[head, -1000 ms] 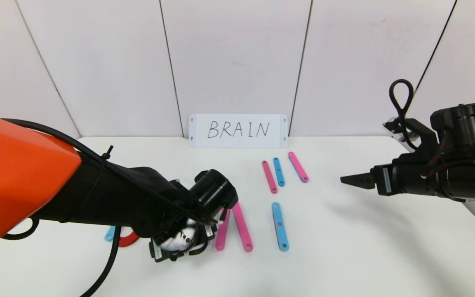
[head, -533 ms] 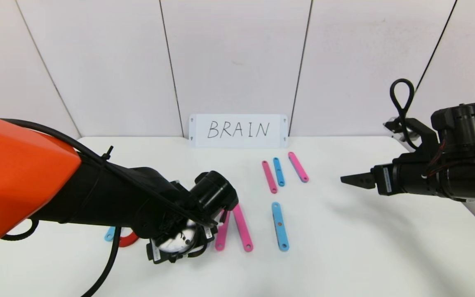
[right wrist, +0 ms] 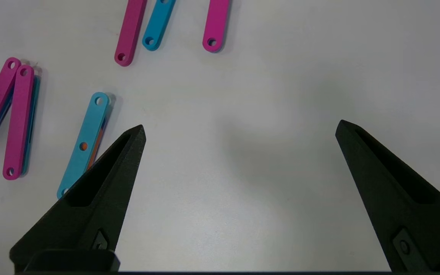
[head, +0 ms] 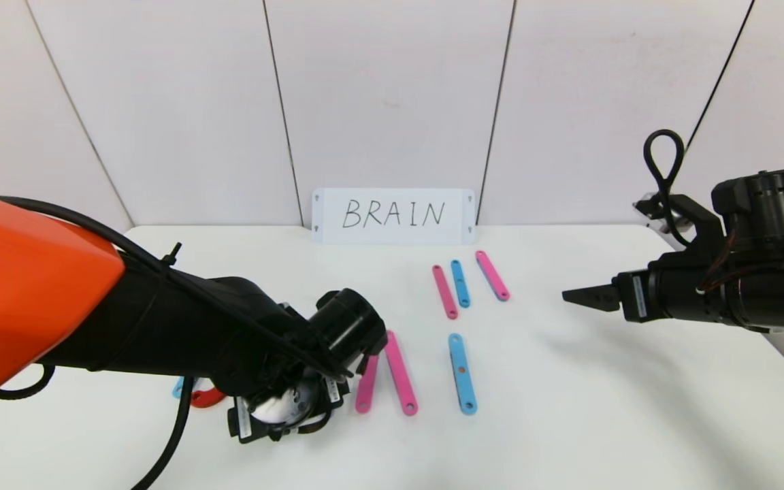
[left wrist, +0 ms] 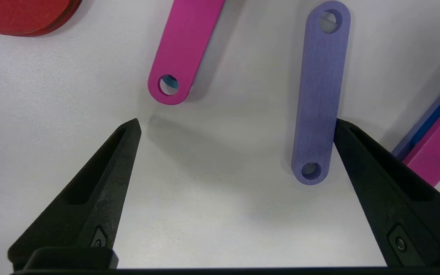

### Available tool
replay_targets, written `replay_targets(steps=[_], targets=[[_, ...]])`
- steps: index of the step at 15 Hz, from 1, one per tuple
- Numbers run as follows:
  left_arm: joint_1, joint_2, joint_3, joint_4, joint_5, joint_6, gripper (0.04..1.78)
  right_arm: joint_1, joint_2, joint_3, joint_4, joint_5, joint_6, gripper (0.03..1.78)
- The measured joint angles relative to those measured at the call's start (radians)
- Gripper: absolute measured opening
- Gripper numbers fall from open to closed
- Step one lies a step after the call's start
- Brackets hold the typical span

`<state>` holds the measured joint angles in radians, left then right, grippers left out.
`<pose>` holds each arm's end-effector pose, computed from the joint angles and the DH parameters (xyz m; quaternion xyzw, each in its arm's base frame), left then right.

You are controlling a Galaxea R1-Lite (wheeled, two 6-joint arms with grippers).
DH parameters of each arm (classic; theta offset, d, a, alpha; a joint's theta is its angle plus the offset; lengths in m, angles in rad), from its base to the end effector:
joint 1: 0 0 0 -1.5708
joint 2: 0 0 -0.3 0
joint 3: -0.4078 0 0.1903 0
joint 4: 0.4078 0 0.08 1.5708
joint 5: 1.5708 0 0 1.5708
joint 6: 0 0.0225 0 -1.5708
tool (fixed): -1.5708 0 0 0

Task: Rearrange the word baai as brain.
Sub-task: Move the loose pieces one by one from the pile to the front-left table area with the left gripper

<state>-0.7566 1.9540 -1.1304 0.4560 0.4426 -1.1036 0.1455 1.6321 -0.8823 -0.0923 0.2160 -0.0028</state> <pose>0.2357 -0.2093 0.1053 -0.1285 0.4855 0.1516 0.8514 0.2747 0.0451 0.1733 0.0101 0.3224 0.1706 0.9310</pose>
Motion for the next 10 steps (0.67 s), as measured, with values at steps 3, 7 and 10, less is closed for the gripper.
replay_targets(steps=[3, 7, 10], targets=[[0.009, -0.004, 0.008, 0.001, 0.000, -0.002, 1.74, 0.000, 0.000, 0.000, 0.000, 0.000, 0.000, 1.74], [0.029, -0.022, 0.023, 0.001, 0.000, 0.000, 1.74, 0.000, 0.000, 0.000, 0.000, 0.000, 0.000, 1.74], [0.040, -0.031, 0.034, 0.001, 0.000, -0.001, 1.74, 0.000, 0.000, 0.001, 0.000, 0.000, 0.000, 1.74]])
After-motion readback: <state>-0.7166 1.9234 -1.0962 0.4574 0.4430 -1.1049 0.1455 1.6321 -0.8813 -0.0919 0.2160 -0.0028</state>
